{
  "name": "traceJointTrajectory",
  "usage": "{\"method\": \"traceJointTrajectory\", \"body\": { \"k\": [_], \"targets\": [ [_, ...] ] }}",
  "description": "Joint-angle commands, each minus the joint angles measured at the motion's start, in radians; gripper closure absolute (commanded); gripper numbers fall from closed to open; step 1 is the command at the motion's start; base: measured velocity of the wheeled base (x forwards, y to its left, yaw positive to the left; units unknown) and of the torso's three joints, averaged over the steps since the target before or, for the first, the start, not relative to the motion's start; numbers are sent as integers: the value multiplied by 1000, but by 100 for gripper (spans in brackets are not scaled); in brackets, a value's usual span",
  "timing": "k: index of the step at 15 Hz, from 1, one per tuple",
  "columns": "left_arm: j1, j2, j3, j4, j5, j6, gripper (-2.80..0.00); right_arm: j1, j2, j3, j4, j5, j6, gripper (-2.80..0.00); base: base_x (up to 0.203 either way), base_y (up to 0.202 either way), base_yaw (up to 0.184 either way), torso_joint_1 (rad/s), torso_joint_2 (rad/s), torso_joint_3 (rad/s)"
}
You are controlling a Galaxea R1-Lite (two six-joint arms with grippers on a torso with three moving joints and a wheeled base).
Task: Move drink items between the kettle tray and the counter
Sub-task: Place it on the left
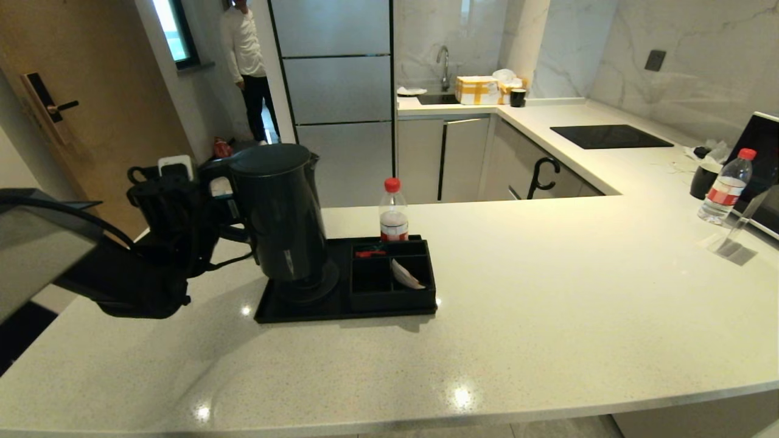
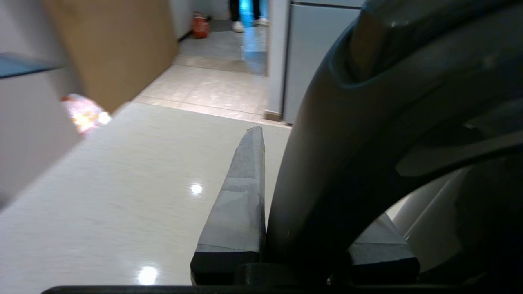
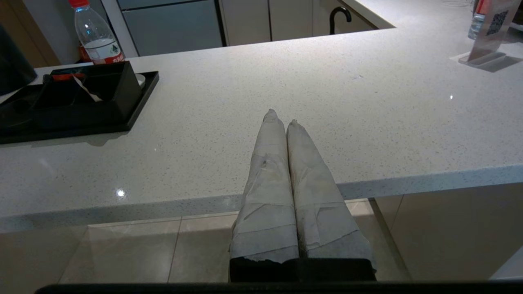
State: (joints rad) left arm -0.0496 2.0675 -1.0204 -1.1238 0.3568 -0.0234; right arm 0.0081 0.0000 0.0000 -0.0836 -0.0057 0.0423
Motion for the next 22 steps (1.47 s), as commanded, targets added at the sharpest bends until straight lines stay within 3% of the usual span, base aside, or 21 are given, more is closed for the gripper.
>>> {"method": "traceJointTrajectory", "body": {
  "k": [1, 4, 6, 10, 13, 15, 20, 22],
  "targets": [
    [56, -49, 1, 1, 0, 1, 0, 0, 0, 32, -1, 0, 1, 0, 0, 0, 0, 0, 0, 0],
    [121, -95, 36, 21, -34, 4, 0, 0, 0, 31, -1, 0, 1, 0, 0, 0, 0, 0, 0, 0],
    [225, -150, 101, 34, -128, 5, 0, 0, 0, 32, -1, 0, 1, 0, 0, 0, 0, 0, 0, 0],
    [373, -167, 176, 25, -221, 2, 0, 0, 0, 32, -1, 0, 1, 0, 0, 0, 0, 0, 0, 0],
    [498, -152, 222, -14, -371, 41, 0, 0, 2, 31, -1, 0, 1, 0, 0, 0, 0, 0, 0, 0],
    [528, -121, 268, -78, -412, 60, 0, 0, 2, 32, -1, 0, 1, 0, 0, 0, 0, 0, 0, 0],
    [541, -22, 327, -254, -429, 96, 0, 0, 0, 32, -1, 0, 1, 0, 0, 0, 0, 0, 0, 0],
    [541, 6, 331, -262, -430, 97, 0, 0, 1, 32, -1, 0, 1, 0, 0, 0, 0, 0, 0, 0]
  ]
}}
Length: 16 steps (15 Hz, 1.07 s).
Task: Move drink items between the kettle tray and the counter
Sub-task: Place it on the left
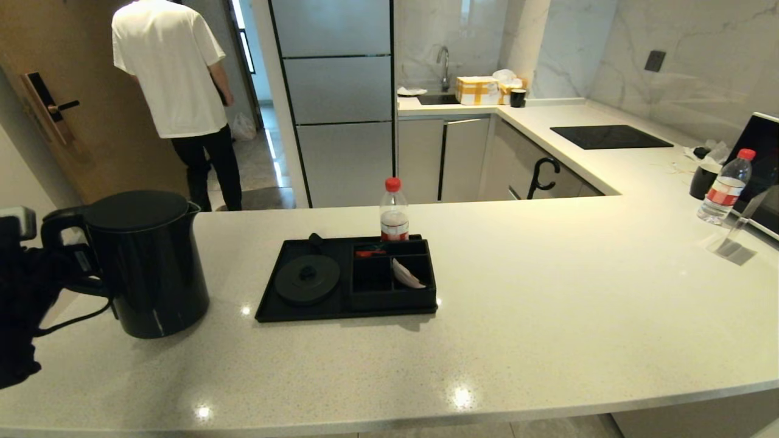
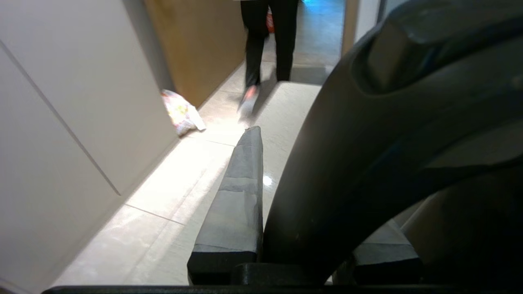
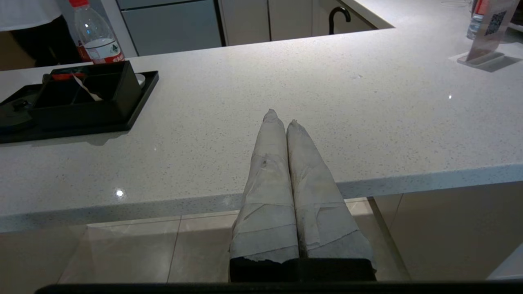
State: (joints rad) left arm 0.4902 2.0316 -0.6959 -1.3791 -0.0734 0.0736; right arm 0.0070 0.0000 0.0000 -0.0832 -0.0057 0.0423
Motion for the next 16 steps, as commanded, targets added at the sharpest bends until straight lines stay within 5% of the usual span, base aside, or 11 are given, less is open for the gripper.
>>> {"method": "traceJointTrajectory", "body": {
  "k": [1, 12, 16],
  "targets": [
    [1, 58, 8, -8, 0, -1, 0, 1, 2, 32, -1, 0, 1, 0, 0, 0, 0, 0, 0, 0],
    [1, 131, 64, -87, 1, 3, 0, 1, 2, 32, -1, 0, 1, 0, 0, 0, 0, 0, 0, 0],
    [-1, 142, 84, -98, 20, 54, 0, 1, 2, 32, -1, 0, 1, 0, 0, 0, 0, 0, 0, 0]
  ]
}}
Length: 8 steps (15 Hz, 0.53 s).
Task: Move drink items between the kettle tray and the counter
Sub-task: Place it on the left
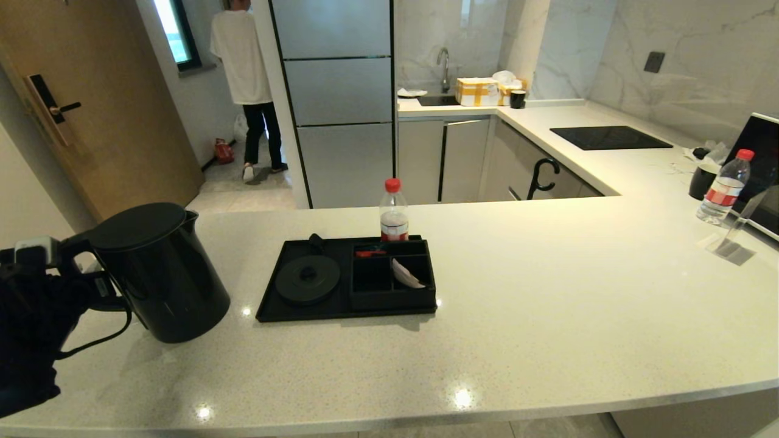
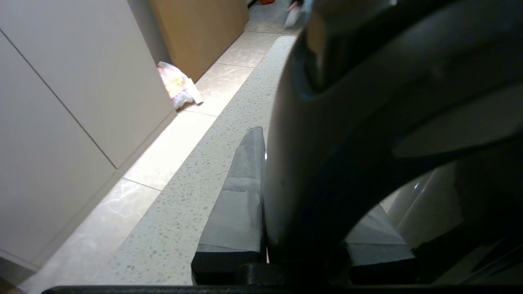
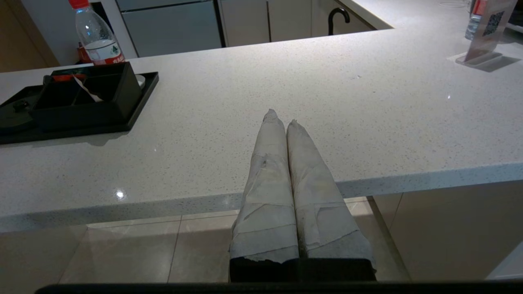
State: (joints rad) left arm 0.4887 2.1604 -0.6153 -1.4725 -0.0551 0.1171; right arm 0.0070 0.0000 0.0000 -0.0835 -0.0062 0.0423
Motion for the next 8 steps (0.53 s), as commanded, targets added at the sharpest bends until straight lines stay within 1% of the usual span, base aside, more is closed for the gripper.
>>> {"method": "traceJointTrajectory", "body": {
  "k": [1, 3, 5, 6, 7, 8],
  "targets": [
    [1, 16, 0, -5, 2, 12, 0, 1, 2, 32, -1, 0, 1, 0, 0, 0, 0, 0, 0, 0],
    [0, 37, -29, -6, 3, 22, 0, 1, 2, 32, -1, 0, 1, 0, 0, 0, 0, 0, 0, 0],
    [-4, 56, -60, -5, 4, 54, 0, 1, 1, 32, -1, 0, 1, 0, 0, 0, 0, 0, 0, 0],
    [-4, 63, -68, -6, 14, 61, 0, 1, 0, 32, -1, 0, 1, 0, 0, 0, 0, 0, 0, 0],
    [-4, 75, -83, -6, 44, 63, 0, 1, 2, 32, -1, 0, 1, 0, 0, 0, 0, 0, 0, 0],
    [-4, 76, -84, -6, 46, 64, 0, 1, 2, 32, -1, 0, 1, 0, 0, 0, 0, 0, 0, 0]
  ]
}}
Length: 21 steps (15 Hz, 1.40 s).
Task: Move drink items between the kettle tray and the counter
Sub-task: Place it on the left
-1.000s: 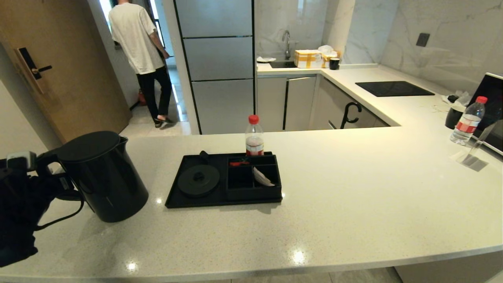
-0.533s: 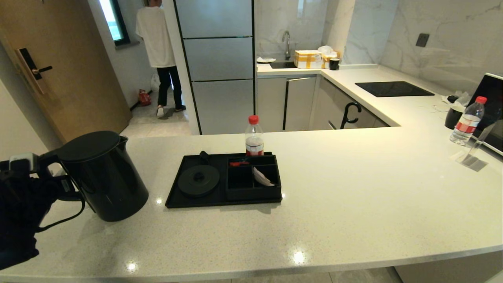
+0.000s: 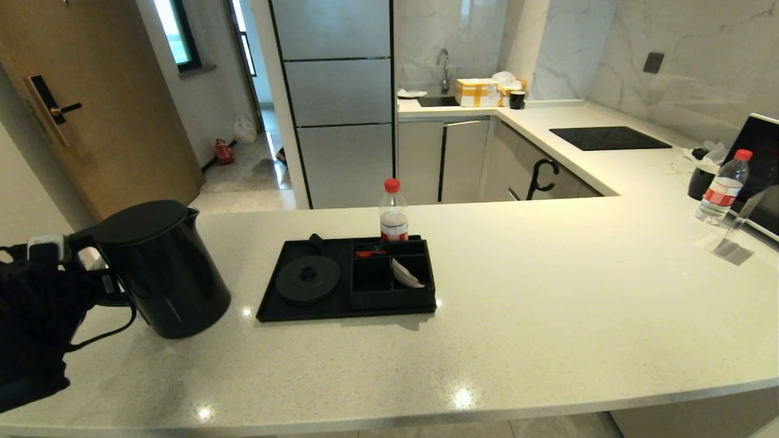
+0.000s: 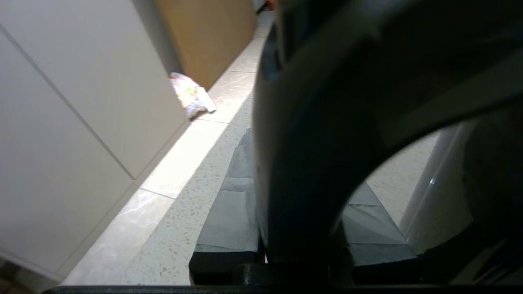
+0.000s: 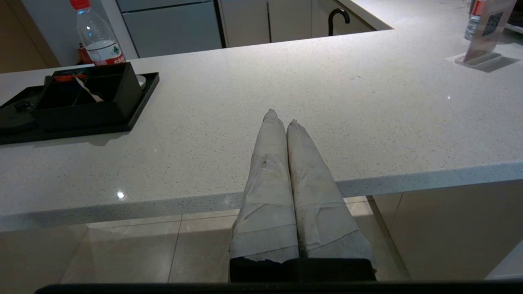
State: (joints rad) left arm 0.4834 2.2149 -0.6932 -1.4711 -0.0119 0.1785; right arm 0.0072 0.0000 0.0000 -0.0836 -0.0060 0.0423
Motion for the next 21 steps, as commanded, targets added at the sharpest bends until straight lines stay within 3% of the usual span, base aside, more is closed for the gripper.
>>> {"method": "traceJointTrajectory", "body": {
  "k": [1, 4, 5, 6, 21],
  "targets": [
    [1, 27, -5, -13, 13, 2, 0, 0, 0, 32, -1, 0, 1, 0, 0, 0, 0, 0, 0, 0],
    [1, 24, 0, -15, 15, 2, 0, 0, 0, 32, -1, 0, 1, 0, 0, 0, 0, 0, 0, 0],
    [0, 22, 3, -15, 13, 2, -168, 0, 0, 32, -1, 0, 1, 0, 0, 0, 0, 0, 0, 0],
    [1, 22, 1, -15, 13, 1, -280, 0, 0, 32, -1, 0, 1, 0, 0, 0, 0, 0, 0, 0],
    [-5, -2, 22, -43, 12, -2, -280, 0, 0, 32, -1, 0, 1, 0, 0, 0, 0, 0, 0, 0]
  ]
}}
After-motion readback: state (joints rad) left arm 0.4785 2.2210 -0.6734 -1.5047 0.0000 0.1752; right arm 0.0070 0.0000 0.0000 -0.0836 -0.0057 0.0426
